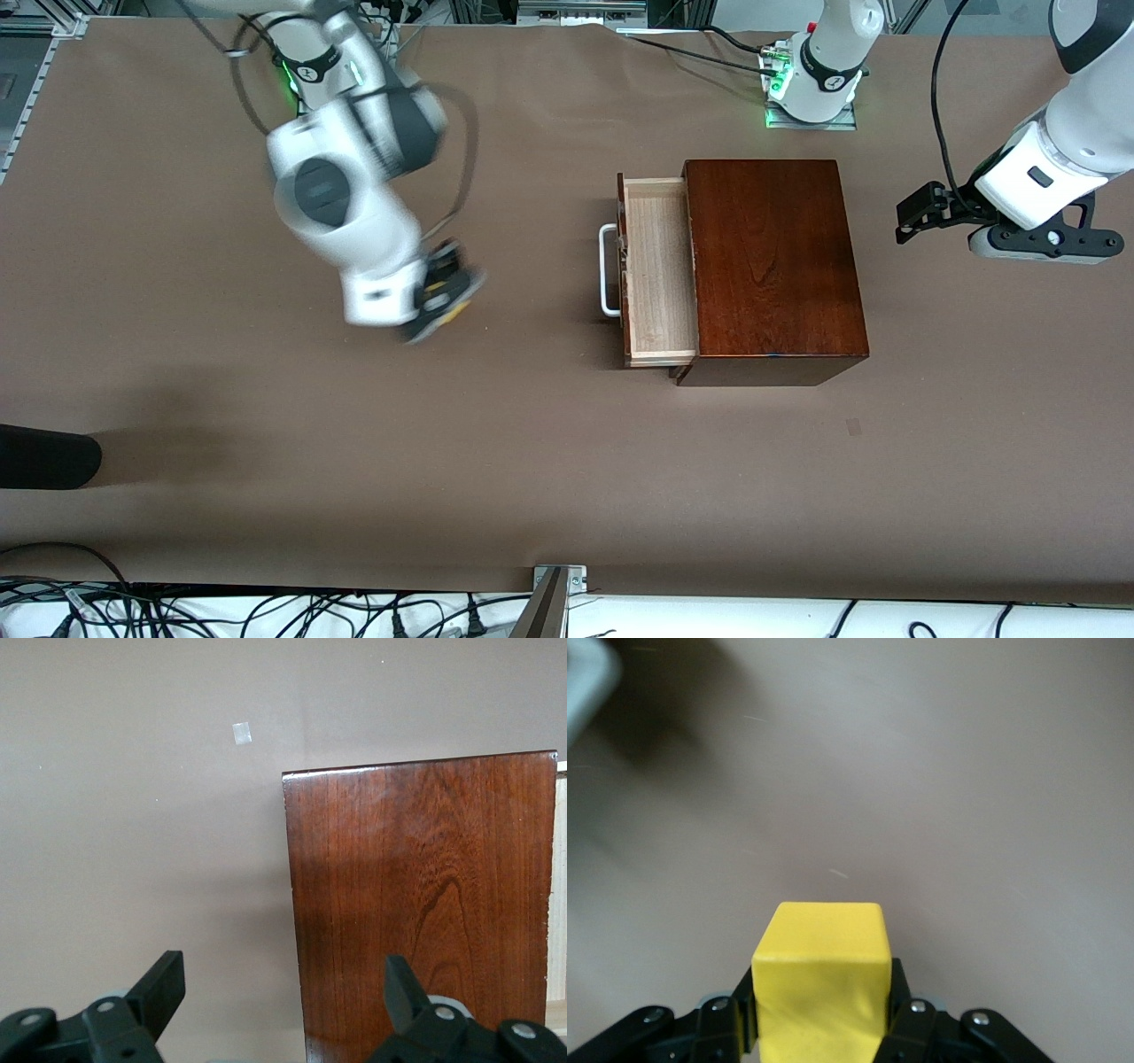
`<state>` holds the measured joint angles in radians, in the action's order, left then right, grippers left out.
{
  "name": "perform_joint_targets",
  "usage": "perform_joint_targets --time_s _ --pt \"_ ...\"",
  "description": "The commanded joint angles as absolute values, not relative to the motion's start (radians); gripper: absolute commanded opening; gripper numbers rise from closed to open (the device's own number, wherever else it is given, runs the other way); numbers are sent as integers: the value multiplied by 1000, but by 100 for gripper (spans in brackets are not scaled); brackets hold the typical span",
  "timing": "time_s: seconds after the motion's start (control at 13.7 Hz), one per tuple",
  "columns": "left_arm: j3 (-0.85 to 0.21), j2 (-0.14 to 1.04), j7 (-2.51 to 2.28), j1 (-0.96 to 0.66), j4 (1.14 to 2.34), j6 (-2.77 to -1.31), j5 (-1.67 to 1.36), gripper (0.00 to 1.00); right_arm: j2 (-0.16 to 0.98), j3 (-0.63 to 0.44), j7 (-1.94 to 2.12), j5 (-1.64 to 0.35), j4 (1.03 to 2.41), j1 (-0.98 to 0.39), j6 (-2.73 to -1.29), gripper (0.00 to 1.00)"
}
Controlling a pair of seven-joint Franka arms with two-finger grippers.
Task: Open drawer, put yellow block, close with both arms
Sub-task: 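Carry the yellow cube with the right gripper over the open drawer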
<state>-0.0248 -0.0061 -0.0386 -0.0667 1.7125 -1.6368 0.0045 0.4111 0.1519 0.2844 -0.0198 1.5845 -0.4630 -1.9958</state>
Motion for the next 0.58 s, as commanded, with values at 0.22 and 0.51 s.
perform_joint_targets --time_s 0.22,0.51 --pt "-29 -17 -43 -63 1715 -1632 -5 100 612 143 319 81 1217 -762 -1965 0" --pt "-29 -18 -43 -63 1715 -1632 -5 100 770 140 325 242 1069 -928 -1970 0"
